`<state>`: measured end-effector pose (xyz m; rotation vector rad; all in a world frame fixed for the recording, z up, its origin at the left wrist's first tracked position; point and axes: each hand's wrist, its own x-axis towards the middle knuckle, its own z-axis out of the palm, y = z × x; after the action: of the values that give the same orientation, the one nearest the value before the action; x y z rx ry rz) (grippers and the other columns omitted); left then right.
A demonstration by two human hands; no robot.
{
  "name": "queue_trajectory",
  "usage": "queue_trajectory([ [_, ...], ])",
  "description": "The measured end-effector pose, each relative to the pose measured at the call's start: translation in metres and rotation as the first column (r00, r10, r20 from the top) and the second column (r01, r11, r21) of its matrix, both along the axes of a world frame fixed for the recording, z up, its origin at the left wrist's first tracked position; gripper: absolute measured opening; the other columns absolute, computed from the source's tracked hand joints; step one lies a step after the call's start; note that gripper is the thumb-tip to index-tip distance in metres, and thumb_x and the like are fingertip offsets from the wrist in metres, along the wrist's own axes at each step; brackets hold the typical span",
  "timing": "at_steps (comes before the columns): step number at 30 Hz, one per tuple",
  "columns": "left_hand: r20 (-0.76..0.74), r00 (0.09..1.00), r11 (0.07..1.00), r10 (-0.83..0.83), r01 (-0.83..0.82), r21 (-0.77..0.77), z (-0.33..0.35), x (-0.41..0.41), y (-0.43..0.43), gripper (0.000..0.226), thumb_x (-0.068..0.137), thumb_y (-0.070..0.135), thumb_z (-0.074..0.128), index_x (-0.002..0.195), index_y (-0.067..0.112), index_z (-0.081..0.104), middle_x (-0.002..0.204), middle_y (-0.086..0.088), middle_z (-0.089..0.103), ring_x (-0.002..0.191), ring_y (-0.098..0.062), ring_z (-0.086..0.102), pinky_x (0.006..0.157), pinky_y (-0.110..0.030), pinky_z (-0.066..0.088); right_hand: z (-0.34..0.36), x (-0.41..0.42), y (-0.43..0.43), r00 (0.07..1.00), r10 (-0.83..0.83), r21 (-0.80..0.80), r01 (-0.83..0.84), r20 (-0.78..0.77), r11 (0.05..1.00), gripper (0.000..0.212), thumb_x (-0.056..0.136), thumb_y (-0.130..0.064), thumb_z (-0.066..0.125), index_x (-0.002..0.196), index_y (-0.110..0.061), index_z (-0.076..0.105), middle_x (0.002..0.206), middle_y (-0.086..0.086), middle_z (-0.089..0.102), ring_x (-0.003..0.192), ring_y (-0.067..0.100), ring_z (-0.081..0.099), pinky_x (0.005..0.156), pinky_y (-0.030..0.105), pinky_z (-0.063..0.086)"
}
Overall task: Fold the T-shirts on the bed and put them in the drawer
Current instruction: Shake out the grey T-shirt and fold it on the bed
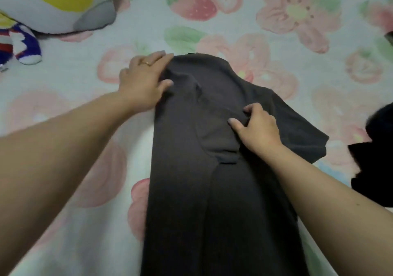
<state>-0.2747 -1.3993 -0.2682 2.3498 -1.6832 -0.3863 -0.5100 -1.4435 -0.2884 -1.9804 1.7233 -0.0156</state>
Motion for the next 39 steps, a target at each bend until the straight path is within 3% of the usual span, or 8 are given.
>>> queue_trajectory([
  [7, 0.145, 0.988, 0.982, 0.056, -0.081, 0.169, -0.008, 0.018, -0.051, 0.022, 0.09, 0.046, 0.051, 0.084, 0.026, 0.057, 0.081, -0.003, 0.049, 0.119, -0.029, 0.032, 0.096, -0.042, 0.021, 0.0, -0.004, -0.007, 0.964, -0.173, -0.08, 0.192, 0.201, 0.978, 0.021, 0.089, -0.037, 0.056, 0.086, -0.018, 0.046, 0.093, 0.001, 0.055, 0.097, 0.026, 0.053, 0.071, 0.029, 0.033],
  [14, 0.223, 0.971, 0.953, -0.08, 0.14, -0.267, -0.025, -0.049, -0.002, 0.048, 0.088, 0.035, 0.045, 0.132, 0.017, 0.043, 0.147, -0.014, 0.033, 0.138, -0.036, 0.022, 0.103, -0.048, 0.012, -0.001, -0.021, 0.03, 0.889, -0.355, -0.295, 0.436, 0.29, 0.85, 0.053, 0.084, -0.038, 0.06, 0.128, -0.016, 0.041, 0.128, 0.011, 0.045, 0.12, 0.03, 0.039, 0.094, 0.04, 0.033],
  [20, 0.133, 0.956, 0.965, -0.26, 0.252, 0.075, -0.054, -0.115, 0.032, 0.058, 0.09, 0.054, 0.012, 0.144, 0.04, -0.004, 0.158, 0.001, -0.006, 0.144, -0.022, -0.008, 0.112, -0.045, -0.006, -0.002, -0.103, 0.02, 0.438, -0.879, 0.146, 0.872, 0.189, 0.467, 0.075, 0.069, -0.052, 0.07, 0.124, -0.007, 0.048, 0.13, 0.015, 0.048, 0.122, 0.035, 0.045, 0.098, 0.043, 0.039],
  [23, -0.077, 0.996, 0.998, -0.041, 0.037, -0.056, -0.04, -0.129, 0.018, 0.051, 0.092, 0.046, 0.04, 0.141, 0.032, 0.034, 0.153, -0.001, 0.024, 0.142, -0.02, 0.011, 0.11, -0.044, 0.005, 0.006, -0.104, 0.009, 0.312, -0.79, 0.447, 0.689, 0.527, 0.57, 0.017, 0.076, -0.019, 0.073, 0.087, -0.008, 0.064, 0.096, 0.006, 0.069, 0.082, 0.018, 0.067, 0.065, 0.025, 0.054],
  [26, -0.308, 0.94, 0.961, 0.144, -0.207, -0.182, -0.018, -0.144, 0.014, 0.035, 0.091, 0.037, 0.05, 0.123, 0.024, 0.058, 0.125, 0.005, 0.056, 0.123, -0.015, 0.041, 0.1, -0.035, 0.024, 0.025, -0.079, 0.01, 0.657, -0.498, 0.094, 0.549, 0.566, 0.83, 0.014, 0.083, -0.012, 0.062, 0.096, -0.015, 0.057, 0.089, -0.005, 0.063, 0.082, 0.014, 0.059, 0.07, 0.019, 0.041],
  [31, -0.955, -0.269, 0.881, 0.124, -0.412, 0.231, 0.014, -0.115, 0.036, 0.044, 0.088, 0.056, 0.041, 0.094, 0.019, 0.063, 0.083, -0.004, 0.072, 0.074, -0.019, 0.071, 0.061, -0.03, 0.056, 0.06, 0.003, 0.063, 0.792, 0.162, -0.14, -0.098, 0.588, 0.985, 0.053, 0.082, -0.018, 0.061, 0.132, -0.028, 0.047, 0.118, 0.004, 0.058, 0.104, 0.017, 0.055, 0.093, 0.03, 0.043],
  [33, -0.897, -0.433, 0.843, 0.089, -0.447, 0.3, 0.012, -0.089, 0.055, 0.065, 0.084, 0.066, 0.039, 0.11, 0.011, 0.06, 0.104, -0.011, 0.07, 0.093, -0.027, 0.069, 0.068, -0.04, 0.057, 0.058, 0.021, 0.088, 0.799, 0.208, 0.023, -0.267, 0.565, 0.963, 0.077, 0.082, -0.026, 0.065, 0.145, -0.031, 0.022, 0.133, 0.004, 0.041, 0.12, 0.019, 0.043, 0.102, 0.034, 0.038],
  [39, -0.946, 0.253, 0.892, 0.201, -0.446, 0.07, -0.003, -0.078, 0.071, 0.068, 0.074, 0.004, 0.072, 0.117, 0.044, 0.038, 0.12, -0.001, 0.054, 0.097, -0.014, 0.063, 0.068, -0.034, 0.057, 0.035, -0.036, 0.156, 0.992, 0.08, -0.104, -0.07, 0.093, 0.992, 0.084, 0.068, -0.038, 0.075, 0.141, -0.023, 0.036, 0.134, 0.013, 0.041, 0.12, 0.033, 0.043, 0.097, 0.045, 0.04],
])
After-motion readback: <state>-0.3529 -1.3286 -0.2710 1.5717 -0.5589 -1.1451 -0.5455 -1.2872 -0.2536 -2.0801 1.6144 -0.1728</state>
